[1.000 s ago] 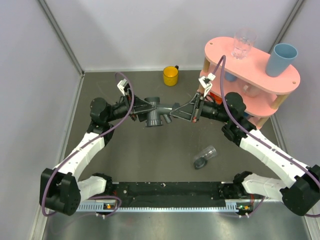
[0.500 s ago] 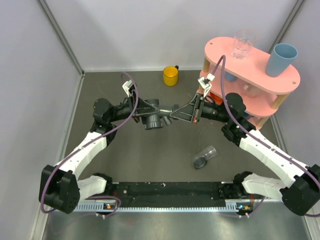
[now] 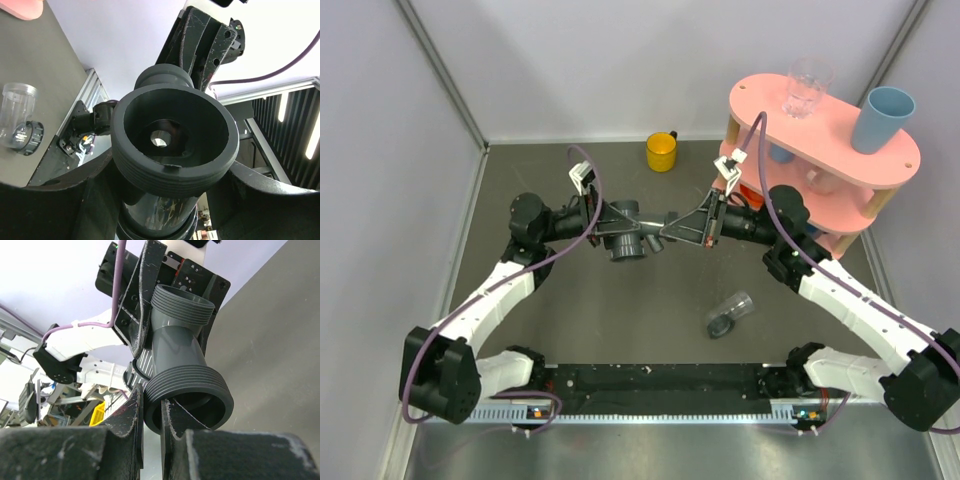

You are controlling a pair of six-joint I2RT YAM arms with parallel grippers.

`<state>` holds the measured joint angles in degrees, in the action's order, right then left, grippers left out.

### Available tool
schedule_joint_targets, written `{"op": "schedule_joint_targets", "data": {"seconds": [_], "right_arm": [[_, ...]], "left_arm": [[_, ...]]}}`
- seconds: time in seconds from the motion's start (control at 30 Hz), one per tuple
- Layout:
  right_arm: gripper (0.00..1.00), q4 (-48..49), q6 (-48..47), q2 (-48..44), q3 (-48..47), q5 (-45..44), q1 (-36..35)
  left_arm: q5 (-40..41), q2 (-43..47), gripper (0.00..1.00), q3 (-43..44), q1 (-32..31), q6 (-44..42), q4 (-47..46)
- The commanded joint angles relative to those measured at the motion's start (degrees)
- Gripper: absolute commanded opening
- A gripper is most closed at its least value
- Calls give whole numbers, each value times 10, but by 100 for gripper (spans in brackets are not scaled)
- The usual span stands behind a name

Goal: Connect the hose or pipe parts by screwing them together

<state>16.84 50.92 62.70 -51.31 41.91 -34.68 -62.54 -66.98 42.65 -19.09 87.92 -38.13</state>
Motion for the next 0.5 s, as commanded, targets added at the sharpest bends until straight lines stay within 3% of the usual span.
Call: {"op": "schedule_joint_targets", "data": {"seconds": [0.0, 0.1, 0.47], "right_arm": [[0, 9, -47, 1, -12, 19, 0], [0, 7, -48, -1, -13, 12, 3], [0, 21, -39, -9, 1, 8, 8]], "left_arm": [[-19, 19, 65, 44, -8, -77, 145], [-5, 29, 66, 38, -8, -94, 160], [18, 41, 76, -13, -8, -15, 41]]}}
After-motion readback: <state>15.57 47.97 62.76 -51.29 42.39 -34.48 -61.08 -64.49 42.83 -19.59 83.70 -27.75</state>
